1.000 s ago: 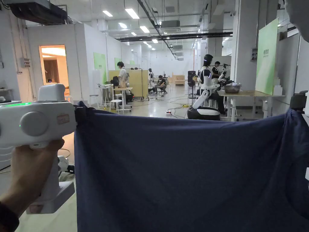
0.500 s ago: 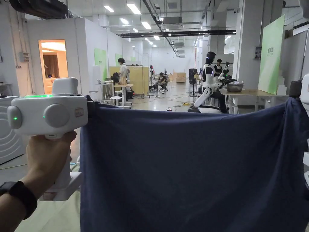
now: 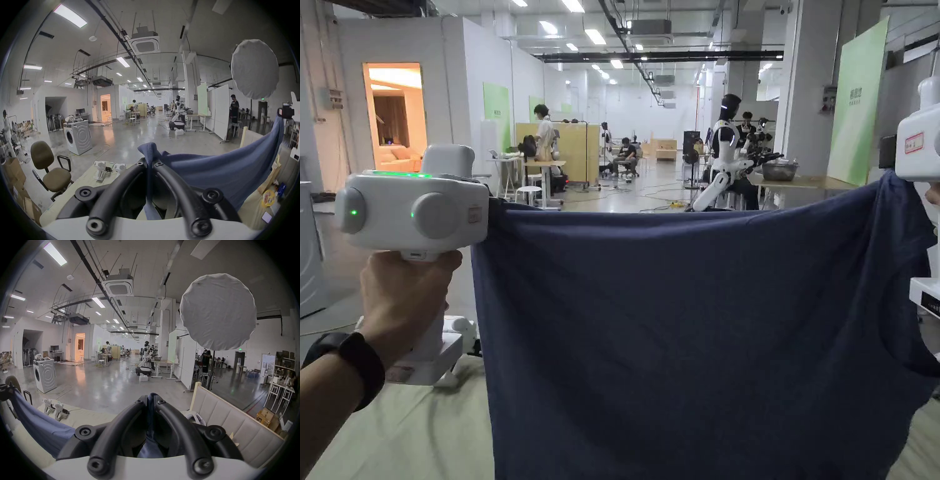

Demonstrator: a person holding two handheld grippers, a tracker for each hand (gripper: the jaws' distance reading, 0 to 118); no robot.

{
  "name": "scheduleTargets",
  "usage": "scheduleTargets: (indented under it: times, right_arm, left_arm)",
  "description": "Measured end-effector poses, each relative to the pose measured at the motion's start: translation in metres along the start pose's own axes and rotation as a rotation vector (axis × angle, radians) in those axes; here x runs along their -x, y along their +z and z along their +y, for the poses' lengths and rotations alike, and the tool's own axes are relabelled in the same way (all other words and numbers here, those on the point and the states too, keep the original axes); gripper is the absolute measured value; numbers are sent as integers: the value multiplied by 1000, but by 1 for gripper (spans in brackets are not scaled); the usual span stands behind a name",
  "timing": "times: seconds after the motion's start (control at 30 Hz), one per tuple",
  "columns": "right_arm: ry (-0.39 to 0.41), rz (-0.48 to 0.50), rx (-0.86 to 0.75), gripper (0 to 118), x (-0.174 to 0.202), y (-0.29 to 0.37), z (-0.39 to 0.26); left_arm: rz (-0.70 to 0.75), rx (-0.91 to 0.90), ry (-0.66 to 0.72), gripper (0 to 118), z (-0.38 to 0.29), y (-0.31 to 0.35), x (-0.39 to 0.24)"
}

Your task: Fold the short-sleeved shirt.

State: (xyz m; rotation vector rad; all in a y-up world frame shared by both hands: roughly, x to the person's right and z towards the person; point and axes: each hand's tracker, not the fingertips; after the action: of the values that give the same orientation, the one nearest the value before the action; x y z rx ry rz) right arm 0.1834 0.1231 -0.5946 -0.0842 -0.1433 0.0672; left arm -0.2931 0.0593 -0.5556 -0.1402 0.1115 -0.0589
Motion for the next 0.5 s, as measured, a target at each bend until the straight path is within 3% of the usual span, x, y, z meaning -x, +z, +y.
scheduleTargets:
  times: [0.17, 0.37, 0.5]
  right_arm:
    - [-27, 46, 49, 8, 2, -29, -38]
    - [-26, 106, 220, 8, 4, -53, -140]
    - [-130, 118, 296, 8, -1, -36, -209]
  left_arm:
    - [-11, 72, 80, 7, -45, -23, -5]
    - [-70, 195, 116, 7, -152, -32, -15]
    - [-121, 295, 94, 7, -220, -22, -23]
